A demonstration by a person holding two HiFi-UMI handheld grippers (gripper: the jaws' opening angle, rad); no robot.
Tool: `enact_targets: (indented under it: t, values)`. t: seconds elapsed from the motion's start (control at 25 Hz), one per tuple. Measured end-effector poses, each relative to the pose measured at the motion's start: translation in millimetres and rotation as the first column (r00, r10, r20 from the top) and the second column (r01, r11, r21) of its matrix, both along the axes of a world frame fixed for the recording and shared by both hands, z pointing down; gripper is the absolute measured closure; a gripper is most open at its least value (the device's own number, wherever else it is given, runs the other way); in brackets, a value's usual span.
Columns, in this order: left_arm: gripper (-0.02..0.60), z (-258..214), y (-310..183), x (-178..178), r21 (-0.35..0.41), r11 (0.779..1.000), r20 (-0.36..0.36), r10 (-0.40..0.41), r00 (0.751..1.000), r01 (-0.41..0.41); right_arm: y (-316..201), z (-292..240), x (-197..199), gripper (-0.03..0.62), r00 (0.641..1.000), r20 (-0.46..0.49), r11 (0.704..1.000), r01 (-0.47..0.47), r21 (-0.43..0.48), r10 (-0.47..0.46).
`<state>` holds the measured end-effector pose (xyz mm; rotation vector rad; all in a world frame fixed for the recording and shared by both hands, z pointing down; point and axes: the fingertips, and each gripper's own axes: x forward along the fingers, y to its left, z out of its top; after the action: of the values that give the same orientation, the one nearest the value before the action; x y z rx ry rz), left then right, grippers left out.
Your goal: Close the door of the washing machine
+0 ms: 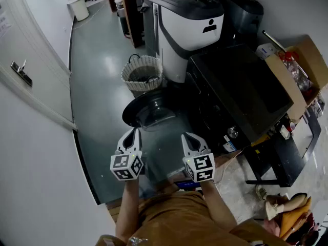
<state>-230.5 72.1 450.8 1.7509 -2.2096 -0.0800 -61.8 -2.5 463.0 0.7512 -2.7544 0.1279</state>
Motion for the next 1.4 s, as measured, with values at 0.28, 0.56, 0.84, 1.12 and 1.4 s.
enact_targets:
  t: [0.28,0.56,0.84,1.12,1.4]
  values:
    - [0.554,4,-2,-1,-0.001,1.000,-0.009,0.002,1.000,-0.002,-1,3,-2,0.582,1.000,-0.004,1.000,0.004,-0.007,-0.004]
    - [0.552,15,-5,-4,-0.020,1.000,-0.029,0.012,1.000,-0.012,0,9,-10,0.582,1.000,0.003,0.999,0.028,-0.029,-0.028]
    - [0.432,27,-12,-18,-0.051,0.998,-0.050,0.023,0.998,-0.026,-2,16,-26,0.582,0.999,-0.003,0.998,0.045,-0.052,-0.045]
    - [0.413,46,-27,-46,-0.099,0.994,-0.060,0.040,0.997,-0.046,-15,27,-51,0.582,0.999,-0.015,0.997,0.037,-0.075,-0.038]
    - [0.414,69,-46,-81,-0.129,0.989,-0.080,0.060,0.995,-0.070,-29,44,-80,0.582,0.998,-0.058,0.996,0.022,-0.087,-0.027]
